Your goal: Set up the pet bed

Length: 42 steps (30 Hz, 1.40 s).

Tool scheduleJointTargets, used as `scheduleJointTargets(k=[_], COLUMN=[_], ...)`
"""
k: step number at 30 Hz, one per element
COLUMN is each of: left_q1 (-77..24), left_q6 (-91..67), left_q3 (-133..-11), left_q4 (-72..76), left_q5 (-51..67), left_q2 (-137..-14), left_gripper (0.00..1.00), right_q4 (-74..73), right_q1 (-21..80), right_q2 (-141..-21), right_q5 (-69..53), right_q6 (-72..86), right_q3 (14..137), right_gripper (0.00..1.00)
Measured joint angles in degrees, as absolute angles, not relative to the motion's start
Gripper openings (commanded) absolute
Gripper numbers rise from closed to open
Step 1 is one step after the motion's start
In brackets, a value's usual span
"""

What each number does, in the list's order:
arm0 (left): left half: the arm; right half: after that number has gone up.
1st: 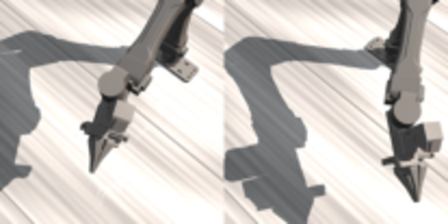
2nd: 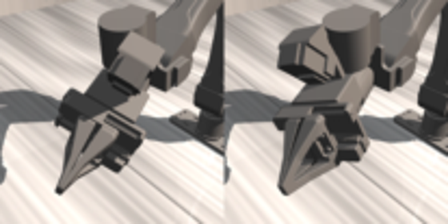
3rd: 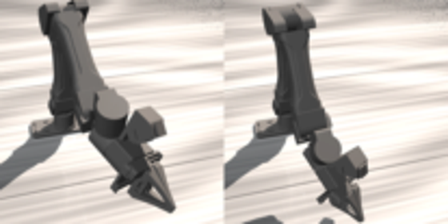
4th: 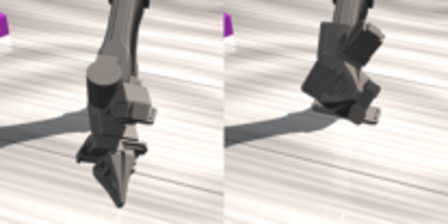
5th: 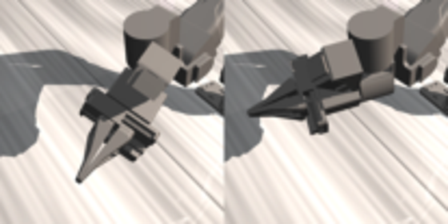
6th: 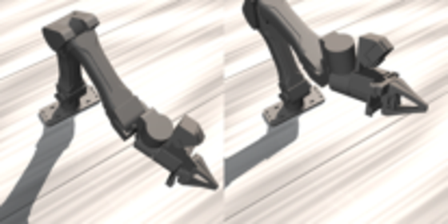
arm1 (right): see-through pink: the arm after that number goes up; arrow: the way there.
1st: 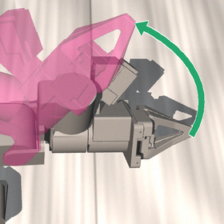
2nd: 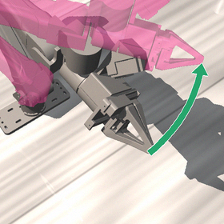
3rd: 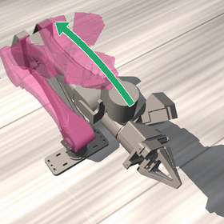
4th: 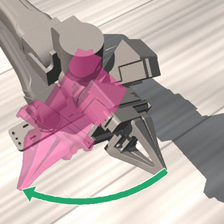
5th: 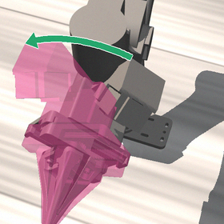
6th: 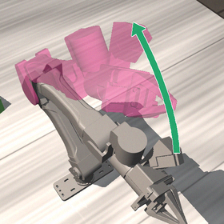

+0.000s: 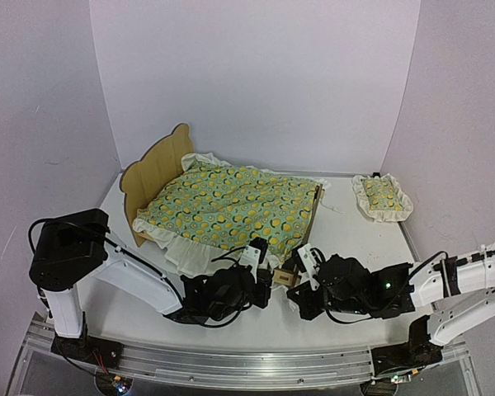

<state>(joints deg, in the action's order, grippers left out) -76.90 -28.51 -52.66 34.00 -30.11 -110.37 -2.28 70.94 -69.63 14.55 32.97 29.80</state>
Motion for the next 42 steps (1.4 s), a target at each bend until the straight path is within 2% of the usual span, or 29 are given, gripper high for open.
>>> scheduleJointTargets(k=[11,28,29,32,34,39,42], left_q1=[-76.8,-76.3,-76.2,-76.0,-75.7,-70.9,-68.9], left_q6=[-29.0,-29.0,-29.0,-29.2,-29.8,-26.0,-18.3], left_q3=[-48.9,-47.9,-47.6,-45.3,-41.9,-35.1,-34.7], left_q4=[34.1,34.1,34.1,34.0,33.9,32.9,33.1], left_q5=[-22.5,-15.2,-15.0,-14.8,-14.6,-9.9,-7.7], left_q2=[-104.7,-102.9,-102.8,-100.9,-97.7,-88.2,-86.9], left_gripper=[0.00,0.00,0.05,0.31,0.39,0.18,0.11], right_q4=[5.9,30.6,31.4,33.8,35.3,37.0,37.6], right_q1=[65.3,60.1,60.0,60.0,60.0,59.9,59.6], right_q2=[-75.6,-88.7,-89.4,-90.1,-90.1,-90.1,-90.1], right_q5=[16.2,3.9,3.6,2.9,2.8,2.5,2.0], right_q6=[28.6,5.5,4.9,3.2,2.6,0.5,-0.8], right_q3=[31.1,29.8,29.8,29.1,28.5,27.4,27.0], right_gripper=[0.00,0.00,0.00,0.00,0.00,0.00,0.00])
